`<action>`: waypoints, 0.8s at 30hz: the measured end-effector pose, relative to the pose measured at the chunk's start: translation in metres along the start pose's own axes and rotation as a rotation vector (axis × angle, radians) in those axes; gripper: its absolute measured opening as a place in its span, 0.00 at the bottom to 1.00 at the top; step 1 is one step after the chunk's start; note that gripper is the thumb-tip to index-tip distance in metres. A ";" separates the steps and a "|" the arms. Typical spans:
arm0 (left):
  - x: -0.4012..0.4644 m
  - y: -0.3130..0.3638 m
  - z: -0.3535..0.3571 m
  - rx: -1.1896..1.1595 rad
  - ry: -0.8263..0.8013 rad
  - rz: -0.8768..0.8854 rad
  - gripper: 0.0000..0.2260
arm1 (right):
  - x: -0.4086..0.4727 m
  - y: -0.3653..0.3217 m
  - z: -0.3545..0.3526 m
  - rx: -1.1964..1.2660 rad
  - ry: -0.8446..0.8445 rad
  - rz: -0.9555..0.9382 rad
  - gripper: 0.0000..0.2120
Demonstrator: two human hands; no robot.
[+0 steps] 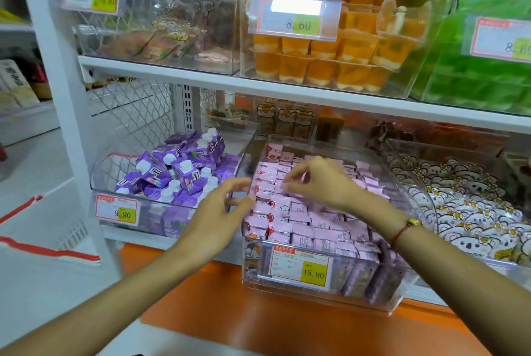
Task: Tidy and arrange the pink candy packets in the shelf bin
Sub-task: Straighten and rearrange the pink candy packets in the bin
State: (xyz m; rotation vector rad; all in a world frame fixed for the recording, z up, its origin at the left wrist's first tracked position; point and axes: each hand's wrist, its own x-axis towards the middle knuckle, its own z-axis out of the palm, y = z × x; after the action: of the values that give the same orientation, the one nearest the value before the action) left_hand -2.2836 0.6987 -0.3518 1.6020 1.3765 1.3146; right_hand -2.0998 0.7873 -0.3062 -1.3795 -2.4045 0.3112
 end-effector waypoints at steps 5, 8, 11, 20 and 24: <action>-0.001 -0.006 -0.001 0.004 -0.022 0.039 0.11 | 0.027 0.001 0.011 -0.107 -0.137 0.035 0.07; -0.001 -0.011 -0.002 0.084 -0.014 0.057 0.11 | 0.028 0.004 0.012 -0.087 -0.146 0.020 0.05; -0.002 -0.014 -0.003 0.189 0.002 0.095 0.13 | 0.022 0.005 0.018 -0.120 -0.092 -0.009 0.10; -0.004 -0.014 -0.006 0.359 0.029 0.149 0.14 | 0.003 -0.002 0.014 -0.151 0.368 -0.157 0.07; -0.004 -0.007 -0.007 0.346 0.051 0.100 0.16 | -0.008 -0.016 -0.008 0.124 0.646 -0.154 0.06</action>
State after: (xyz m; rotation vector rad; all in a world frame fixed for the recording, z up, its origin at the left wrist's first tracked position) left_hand -2.2920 0.6958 -0.3576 1.8966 1.6436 1.2290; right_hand -2.1060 0.7726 -0.2947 -1.0270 -1.8978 -0.0300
